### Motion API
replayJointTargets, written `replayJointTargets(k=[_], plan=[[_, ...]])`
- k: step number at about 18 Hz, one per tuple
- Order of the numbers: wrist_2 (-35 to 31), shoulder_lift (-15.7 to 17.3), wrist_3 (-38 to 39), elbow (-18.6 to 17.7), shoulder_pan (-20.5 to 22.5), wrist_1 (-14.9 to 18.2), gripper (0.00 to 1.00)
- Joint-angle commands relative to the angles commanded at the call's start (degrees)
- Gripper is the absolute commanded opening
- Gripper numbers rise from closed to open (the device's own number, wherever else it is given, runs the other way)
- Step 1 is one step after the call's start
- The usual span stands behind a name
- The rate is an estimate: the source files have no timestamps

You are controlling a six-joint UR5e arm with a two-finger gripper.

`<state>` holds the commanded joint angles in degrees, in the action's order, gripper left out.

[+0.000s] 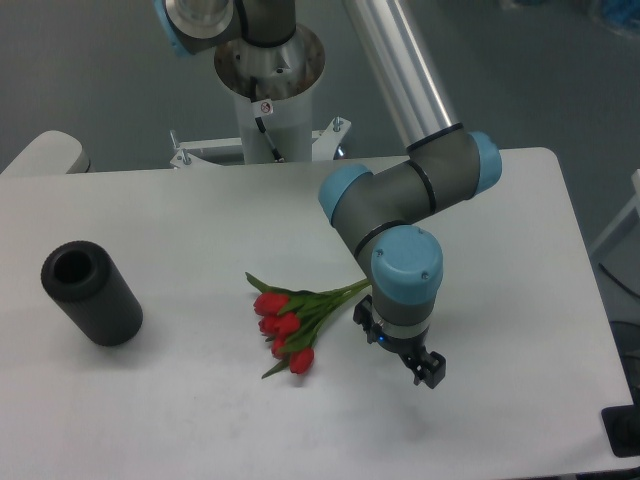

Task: Pick up the flowers from the table
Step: 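Move the gripper over the red tulip stems and lower it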

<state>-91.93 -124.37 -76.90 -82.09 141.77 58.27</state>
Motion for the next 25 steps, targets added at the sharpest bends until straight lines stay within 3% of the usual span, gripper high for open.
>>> replayJointTargets(k=[7, 11, 18, 22, 25], plan=[[0.0, 0.1, -0.1, -0.4, 0.0, 0.0, 1.00], [-0.2, 0.9, -0.3, -3.6, -0.6, -4.2, 1.00], [0.6, 5.5, -0.4, -9.8, -0.4, -4.0, 1.00], [0.6, 8.1, -0.4, -15.5, -1.5, -4.0, 1.00], [0.6, 8.4, -0.4, -16.2, -1.6, -3.9, 1.00]])
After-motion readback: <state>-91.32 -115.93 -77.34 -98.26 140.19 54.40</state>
